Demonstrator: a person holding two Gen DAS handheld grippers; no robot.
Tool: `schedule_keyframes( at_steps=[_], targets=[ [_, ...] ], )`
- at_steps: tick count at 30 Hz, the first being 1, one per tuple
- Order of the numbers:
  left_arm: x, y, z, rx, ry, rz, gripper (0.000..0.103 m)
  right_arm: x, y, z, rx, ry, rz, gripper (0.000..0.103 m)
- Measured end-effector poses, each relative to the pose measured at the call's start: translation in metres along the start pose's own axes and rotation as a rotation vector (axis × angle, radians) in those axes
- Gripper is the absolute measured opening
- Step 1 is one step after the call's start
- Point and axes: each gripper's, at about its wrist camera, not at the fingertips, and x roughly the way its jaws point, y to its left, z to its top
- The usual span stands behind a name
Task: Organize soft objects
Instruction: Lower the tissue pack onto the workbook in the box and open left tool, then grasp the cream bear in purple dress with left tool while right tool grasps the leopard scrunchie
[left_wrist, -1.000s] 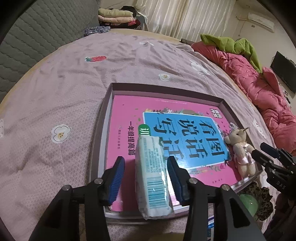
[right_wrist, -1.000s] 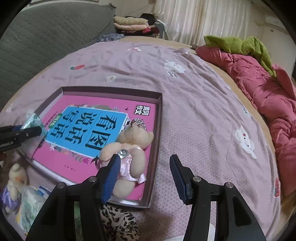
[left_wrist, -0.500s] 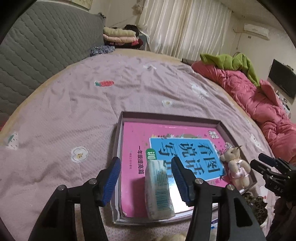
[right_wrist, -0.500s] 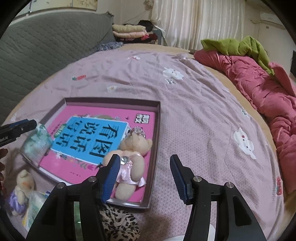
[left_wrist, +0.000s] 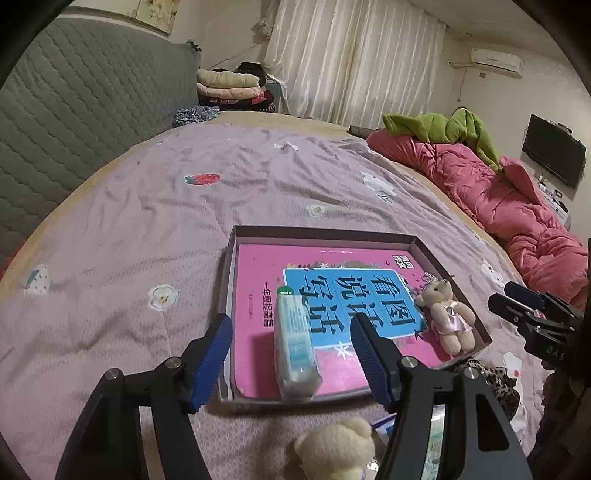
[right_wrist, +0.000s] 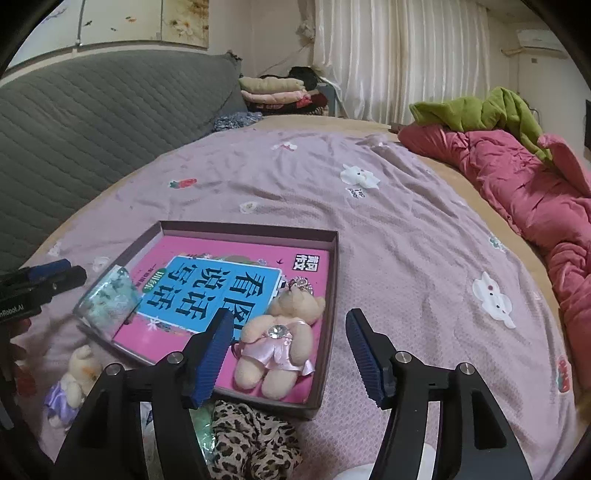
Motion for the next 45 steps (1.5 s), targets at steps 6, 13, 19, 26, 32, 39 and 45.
schedule_keyframes(
  at_steps=[6, 13, 19, 26, 32, 39, 45],
  targets=[
    [-0.009, -0.004, -0.009, -0.022, 0.010, -0.014, 0.066, -0.009, -0.004, -0.003, 0.014, -0.012, -0.001, 0.069],
    [-0.020, -0.006, -0.021, -0.028, 0.026, -0.021, 0.066, -0.024, -0.001, -0.012, 0.019, -0.017, 0.011, 0.069],
    [-0.028, -0.006, -0.031, -0.048, 0.047, -0.032, 0.066, -0.035, 0.012, -0.025, -0.001, 0.001, 0.025, 0.069],
    [-0.033, -0.012, -0.045, -0.042, 0.086, -0.035, 0.066, -0.043, 0.021, -0.041, -0.010, 0.042, 0.044, 0.070],
    [-0.033, -0.019, -0.059, -0.035, 0.141, -0.046, 0.066, -0.049, 0.022, -0.053, 0.001, 0.078, 0.050, 0.070],
    [-0.030, -0.029, -0.075, -0.010, 0.197, -0.038, 0.066, -0.052, 0.020, -0.065, 0.013, 0.116, 0.047, 0.070],
    [-0.022, -0.026, -0.080, -0.031, 0.232, -0.048, 0.066, -0.050, 0.022, -0.071, -0.015, 0.144, 0.042, 0.070]
  ],
)
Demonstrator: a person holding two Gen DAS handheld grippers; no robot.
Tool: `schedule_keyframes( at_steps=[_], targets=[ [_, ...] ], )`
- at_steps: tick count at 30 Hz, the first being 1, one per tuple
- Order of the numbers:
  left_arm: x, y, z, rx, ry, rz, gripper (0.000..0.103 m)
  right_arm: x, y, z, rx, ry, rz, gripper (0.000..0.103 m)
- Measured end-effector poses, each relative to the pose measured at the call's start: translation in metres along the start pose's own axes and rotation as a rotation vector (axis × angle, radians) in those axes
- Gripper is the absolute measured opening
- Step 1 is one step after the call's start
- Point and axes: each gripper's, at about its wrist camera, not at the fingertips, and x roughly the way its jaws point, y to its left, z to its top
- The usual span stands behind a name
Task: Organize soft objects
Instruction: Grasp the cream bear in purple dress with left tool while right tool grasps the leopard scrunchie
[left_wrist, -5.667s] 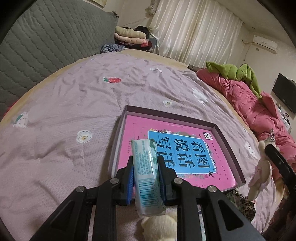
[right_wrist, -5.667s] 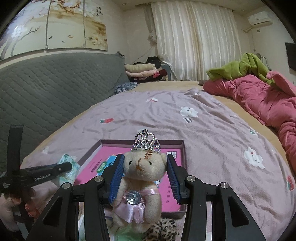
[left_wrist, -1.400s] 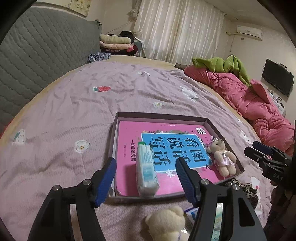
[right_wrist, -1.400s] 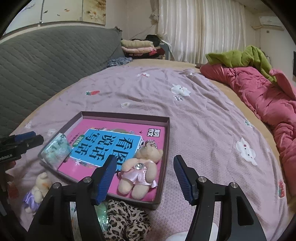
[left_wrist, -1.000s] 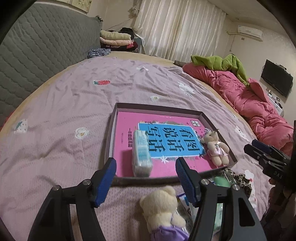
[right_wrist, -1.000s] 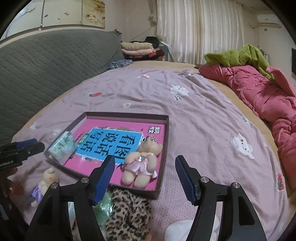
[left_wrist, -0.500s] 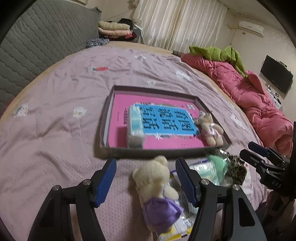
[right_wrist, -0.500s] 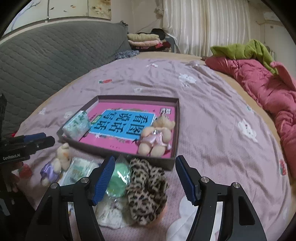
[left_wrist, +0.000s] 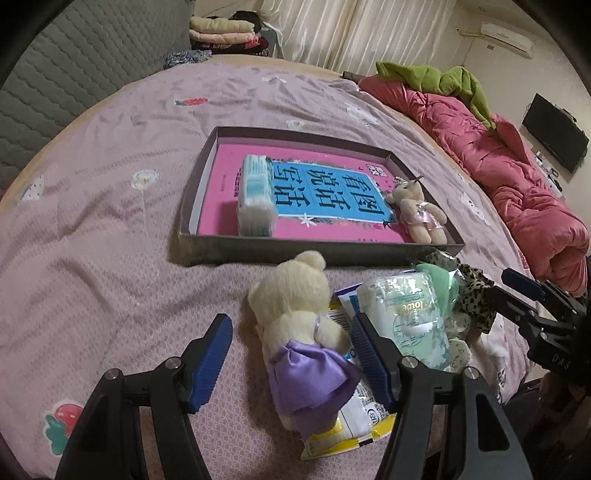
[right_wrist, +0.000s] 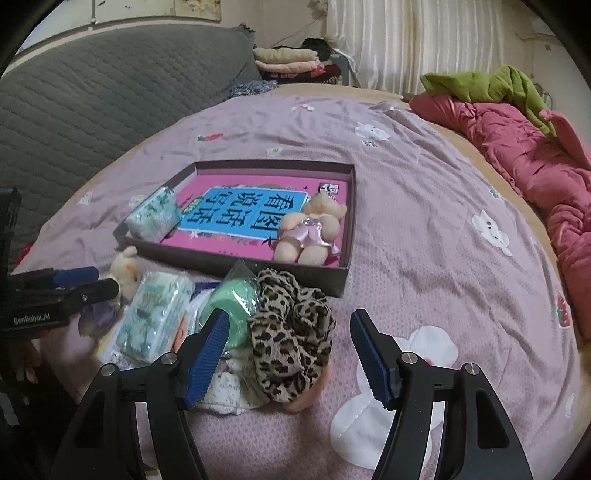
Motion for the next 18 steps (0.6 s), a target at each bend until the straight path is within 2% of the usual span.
schedule_keyframes(
  at_steps=[10, 14, 18],
  targets=[
    [0.012, 0.000, -0.003, 0.012, 0.044, 0.010, 0.066, 0.014, 0.005, -0.008, -0.059, 0.051, -0.065, 0.069],
    [0.015, 0.002, -0.002, 0.005, 0.046, 0.009, 0.066, 0.020, 0.002, -0.008, -0.037, 0.058, -0.050, 0.069],
    [0.019, 0.004, 0.000, -0.002, 0.052, 0.006, 0.066, 0.025, -0.001, -0.007, -0.010, 0.070, -0.013, 0.061]
  ],
)
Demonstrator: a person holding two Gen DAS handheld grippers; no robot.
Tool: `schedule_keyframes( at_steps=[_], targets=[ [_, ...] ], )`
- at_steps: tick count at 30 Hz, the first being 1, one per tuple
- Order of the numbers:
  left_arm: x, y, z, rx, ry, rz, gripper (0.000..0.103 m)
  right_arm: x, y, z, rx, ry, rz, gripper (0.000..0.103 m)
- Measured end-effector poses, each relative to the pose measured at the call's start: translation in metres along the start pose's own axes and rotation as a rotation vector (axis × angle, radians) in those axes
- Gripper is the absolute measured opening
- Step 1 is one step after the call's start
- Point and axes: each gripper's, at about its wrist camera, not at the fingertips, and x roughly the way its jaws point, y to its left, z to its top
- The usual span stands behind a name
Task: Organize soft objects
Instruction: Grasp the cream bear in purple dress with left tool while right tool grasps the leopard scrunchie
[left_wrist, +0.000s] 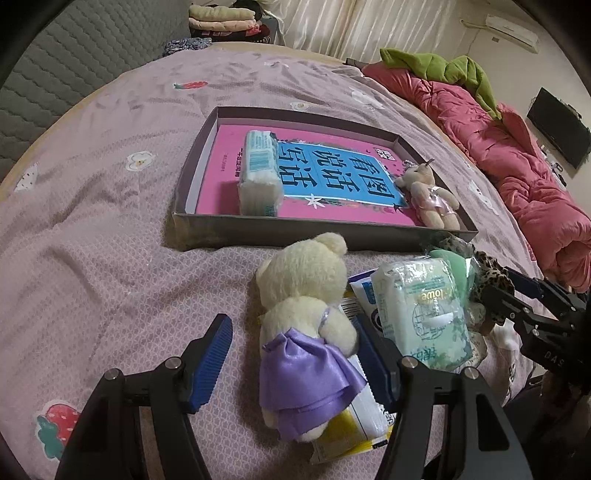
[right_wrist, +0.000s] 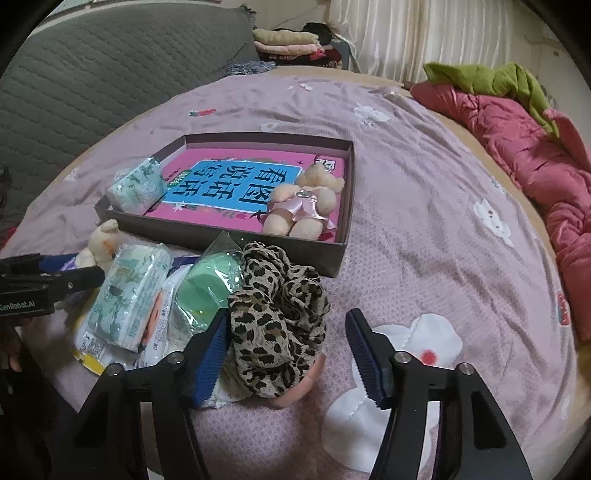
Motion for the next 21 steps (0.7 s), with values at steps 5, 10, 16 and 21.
schedule_keyframes(
  at_steps=[5, 10, 16, 21],
  targets=[
    [0.0025, 0.0005, 0.0012, 0.001, 0.000, -0.002, 0.066, 0.0055, -0.0007, 0.0020, 0.002, 0.011, 0.020, 0.051],
    [0.0050, 0.0016, 0.0025, -0.011, 0.000, -0.008, 0.066, 0.0042, -0.0003, 0.0047, -0.009, -0.013, 0.032, 0.038],
    [0.0089, 0.0042, 0.0041, -0.031, 0.011, -0.025, 0.066, 0.0012, -0.0025, 0.0084, 0.007, -0.034, 0.056, 0.029],
    [0.0102, 0.0052, 0.0059, -0.034, 0.008, -0.033, 0.052, 0.0020, -0.0026, 0.0099, 0.009, -0.033, 0.052, 0.024]
  ],
)
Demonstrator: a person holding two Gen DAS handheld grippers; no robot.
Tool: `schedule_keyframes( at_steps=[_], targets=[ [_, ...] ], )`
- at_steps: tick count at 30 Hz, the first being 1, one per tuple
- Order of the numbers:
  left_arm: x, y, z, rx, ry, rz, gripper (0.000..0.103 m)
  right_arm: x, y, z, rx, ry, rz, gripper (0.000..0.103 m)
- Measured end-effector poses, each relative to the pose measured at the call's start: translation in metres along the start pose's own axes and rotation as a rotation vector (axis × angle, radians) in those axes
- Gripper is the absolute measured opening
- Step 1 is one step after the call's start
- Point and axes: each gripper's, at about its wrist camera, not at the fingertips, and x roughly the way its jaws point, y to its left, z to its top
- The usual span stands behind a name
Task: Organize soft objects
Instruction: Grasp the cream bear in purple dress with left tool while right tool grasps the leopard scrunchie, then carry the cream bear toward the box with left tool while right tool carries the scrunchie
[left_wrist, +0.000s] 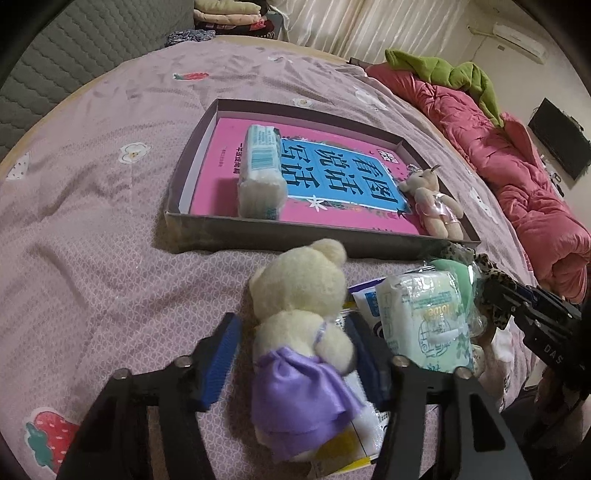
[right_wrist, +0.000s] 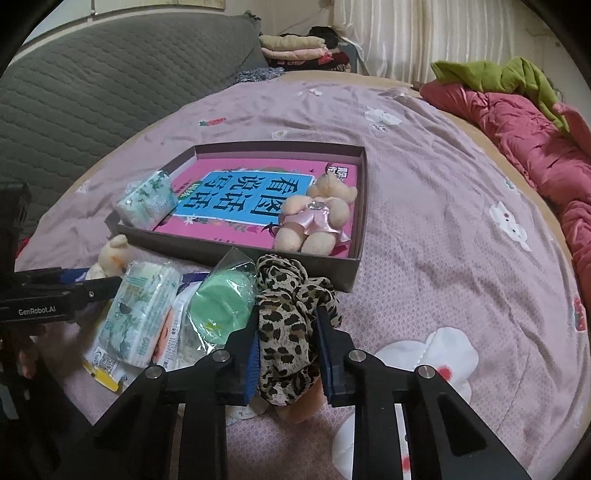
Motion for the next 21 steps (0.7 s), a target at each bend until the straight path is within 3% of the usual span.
schedule_keyframes(
  at_steps=[1, 7, 13, 21],
  targets=[
    [-0.001, 0.000, 0.000, 0.000, -0.005, 0.001, 0.046, -0.001, 0.000, 0.000, 0.002, -0.005, 0.000, 0.023],
    [-0.008, 0.002, 0.003, -0.003, -0.037, -0.010, 0.040, -0.009, -0.001, 0.003, 0.001, -0.038, 0.003, 0.022],
    [-0.030, -0.003, 0.007, 0.018, -0.130, -0.024, 0.040, -0.019, 0.001, 0.007, -0.003, -0.084, 0.014, 0.022],
    [-0.037, -0.004, 0.009, 0.025, -0.174, -0.035, 0.040, -0.030, 0.008, 0.012, -0.016, -0.147, 0.039, 0.021]
  ],
)
